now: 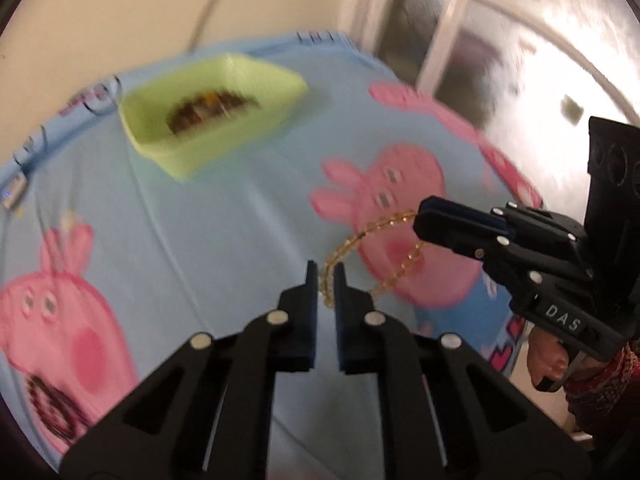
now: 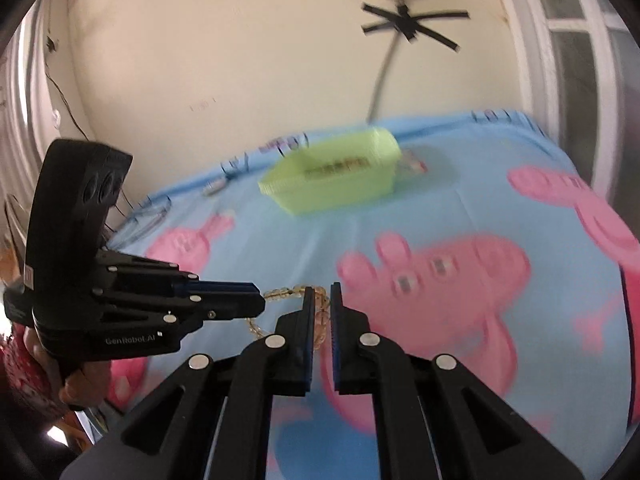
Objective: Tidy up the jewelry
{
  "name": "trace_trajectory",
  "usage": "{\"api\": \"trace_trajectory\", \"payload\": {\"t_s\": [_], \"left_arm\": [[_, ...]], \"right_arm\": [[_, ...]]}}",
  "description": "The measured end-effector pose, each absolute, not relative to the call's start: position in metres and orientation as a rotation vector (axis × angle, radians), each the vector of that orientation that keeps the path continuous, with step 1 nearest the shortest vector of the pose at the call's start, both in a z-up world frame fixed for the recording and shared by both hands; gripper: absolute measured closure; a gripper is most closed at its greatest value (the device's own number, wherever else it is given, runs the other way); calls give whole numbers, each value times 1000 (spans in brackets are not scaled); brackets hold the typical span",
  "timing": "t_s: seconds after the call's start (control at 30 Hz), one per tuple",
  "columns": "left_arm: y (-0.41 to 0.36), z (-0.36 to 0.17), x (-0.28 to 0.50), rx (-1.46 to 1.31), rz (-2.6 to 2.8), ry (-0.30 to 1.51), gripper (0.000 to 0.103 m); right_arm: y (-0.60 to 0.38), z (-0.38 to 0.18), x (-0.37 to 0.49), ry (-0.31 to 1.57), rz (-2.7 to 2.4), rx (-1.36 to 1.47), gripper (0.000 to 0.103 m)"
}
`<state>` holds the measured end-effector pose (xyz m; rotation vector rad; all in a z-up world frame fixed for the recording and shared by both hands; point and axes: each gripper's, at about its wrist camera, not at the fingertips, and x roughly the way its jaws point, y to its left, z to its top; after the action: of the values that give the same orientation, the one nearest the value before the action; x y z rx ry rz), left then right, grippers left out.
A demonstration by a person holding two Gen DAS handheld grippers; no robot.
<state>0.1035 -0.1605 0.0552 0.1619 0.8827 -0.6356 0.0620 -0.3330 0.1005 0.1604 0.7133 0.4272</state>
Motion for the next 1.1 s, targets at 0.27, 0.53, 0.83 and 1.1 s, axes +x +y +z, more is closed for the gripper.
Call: {"api": "trace_trajectory", "payload": {"t_s": [0.27,0.53,0.83,1.1], "left_arm": [[-145,116,191,98,-505,732,96],[-106,105,199,4,-376,687,78],[-123,36,82,154,-423,771,74],[-122,27,13,201,-357,757,54]], "right_arm": [[-313,148,164,580,485,190,103],[-331,123,186,597,381,275,103],[-329,77,54,703,365,446,103],[-313,71,-12,766,310,453,89]]}}
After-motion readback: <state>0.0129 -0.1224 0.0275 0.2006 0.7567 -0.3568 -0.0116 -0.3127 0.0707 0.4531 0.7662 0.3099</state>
